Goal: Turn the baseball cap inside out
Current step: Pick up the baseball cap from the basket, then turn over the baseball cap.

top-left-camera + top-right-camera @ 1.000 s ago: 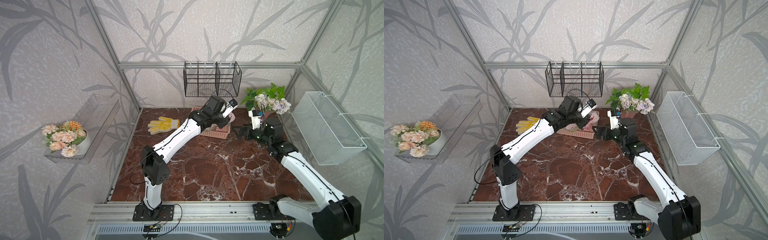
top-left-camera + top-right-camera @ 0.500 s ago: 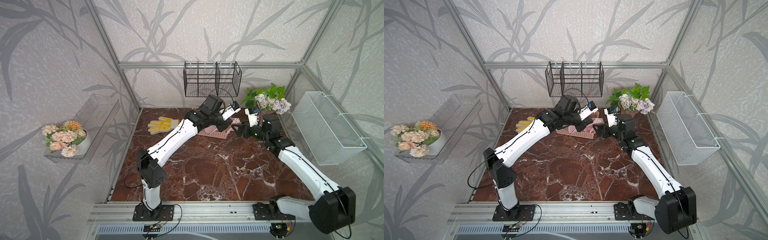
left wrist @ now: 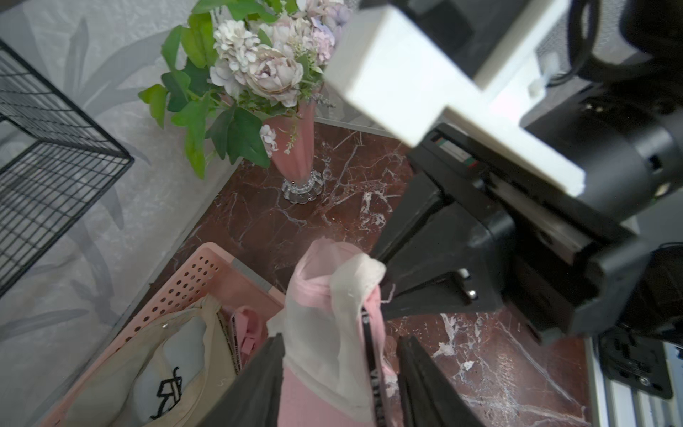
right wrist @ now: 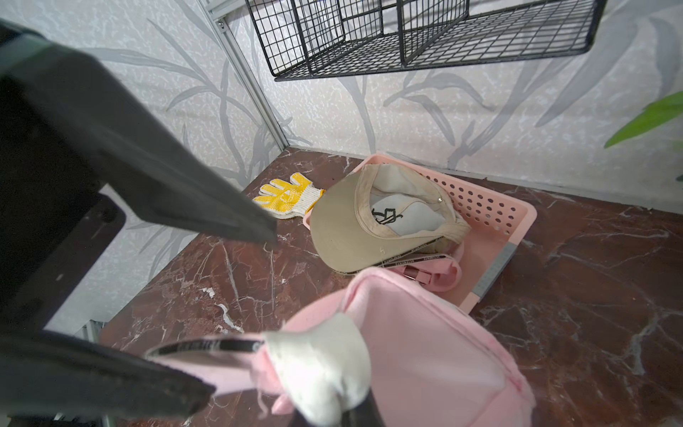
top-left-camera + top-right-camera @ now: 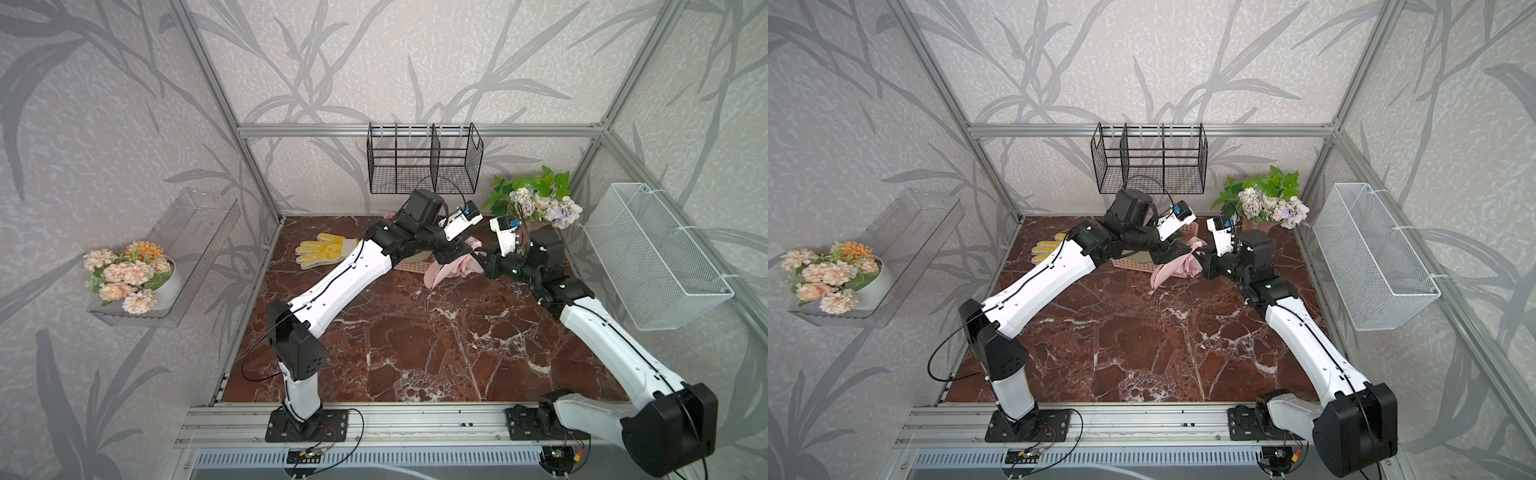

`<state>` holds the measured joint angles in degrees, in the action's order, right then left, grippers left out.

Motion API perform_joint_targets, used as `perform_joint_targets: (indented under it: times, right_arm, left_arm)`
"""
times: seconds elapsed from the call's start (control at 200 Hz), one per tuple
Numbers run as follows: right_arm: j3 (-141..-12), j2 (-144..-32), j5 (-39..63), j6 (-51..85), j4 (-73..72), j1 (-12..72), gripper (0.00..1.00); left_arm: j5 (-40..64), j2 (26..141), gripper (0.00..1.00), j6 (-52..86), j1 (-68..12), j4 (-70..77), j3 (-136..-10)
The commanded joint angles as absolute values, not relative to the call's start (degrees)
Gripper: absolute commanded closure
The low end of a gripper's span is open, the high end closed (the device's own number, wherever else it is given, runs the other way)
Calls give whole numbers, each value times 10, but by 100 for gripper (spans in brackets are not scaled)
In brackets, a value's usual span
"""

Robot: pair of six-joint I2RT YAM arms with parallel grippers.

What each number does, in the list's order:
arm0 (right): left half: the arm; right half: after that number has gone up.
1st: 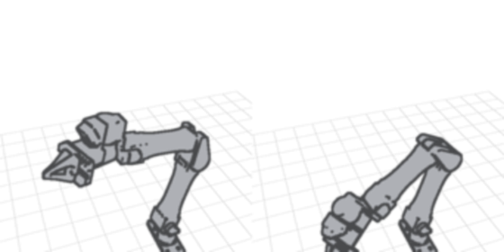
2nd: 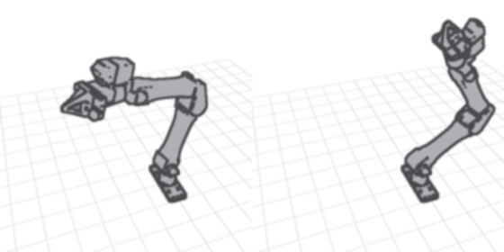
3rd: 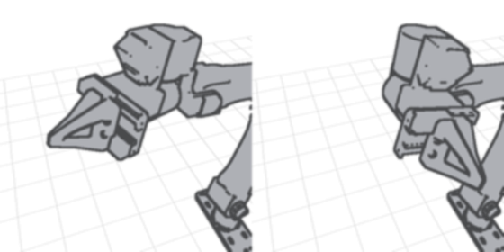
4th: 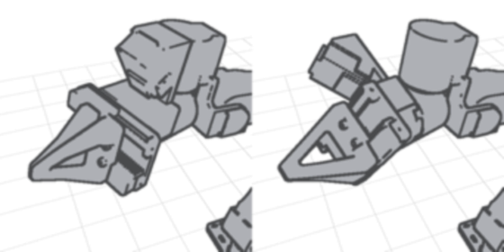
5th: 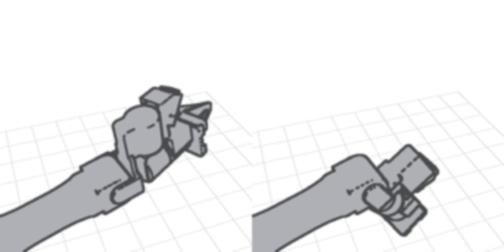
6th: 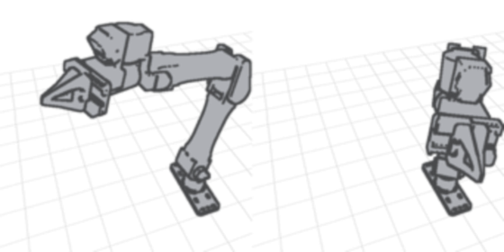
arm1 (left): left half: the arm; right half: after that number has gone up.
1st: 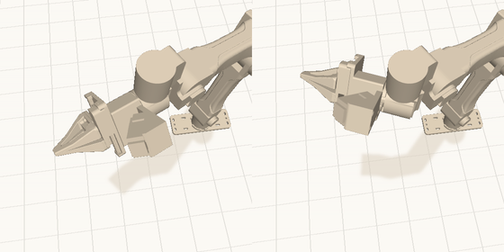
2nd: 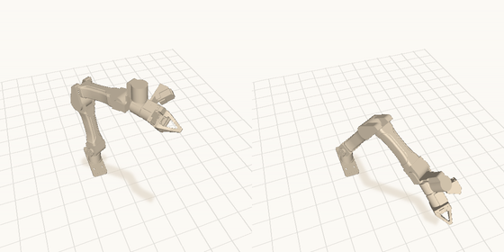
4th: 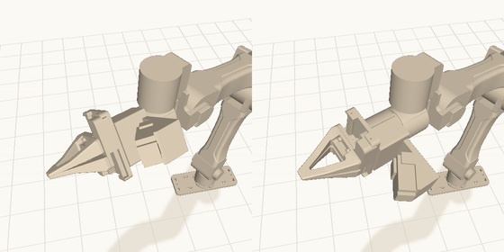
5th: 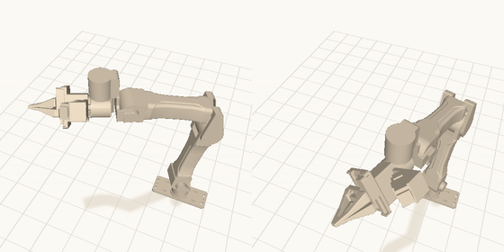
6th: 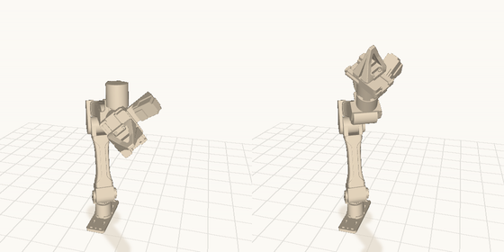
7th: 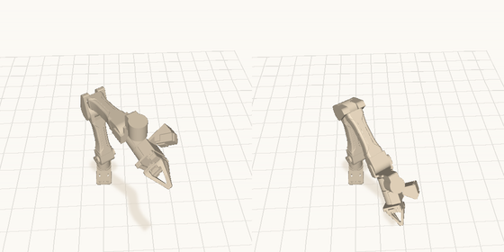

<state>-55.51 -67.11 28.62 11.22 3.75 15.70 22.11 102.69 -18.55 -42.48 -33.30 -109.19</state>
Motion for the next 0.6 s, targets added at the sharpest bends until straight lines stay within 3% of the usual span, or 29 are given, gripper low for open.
perform_joint_targets:
  times: [0.0, 0.12, 0.37, 0.595]
  right_arm:
    - [-550, -635, 297, 137, 23, 159, 100]
    - [-552, -621, 300, 156, 42, 159, 100]
    - [-562, -620, 292, 195, 64, 161, 100]
    - [-578, -633, 290, 212, 73, 173, 100]
  left_arm:
    - [181, 972, 21, -168, -423, -262, -1028]
    - [183, 897, 0, -142, -417, -165, -896]
    - [284, 730, 0, -73, -416, 100, -616]
    - [285, 752, 0, -40, -416, 130, -593]
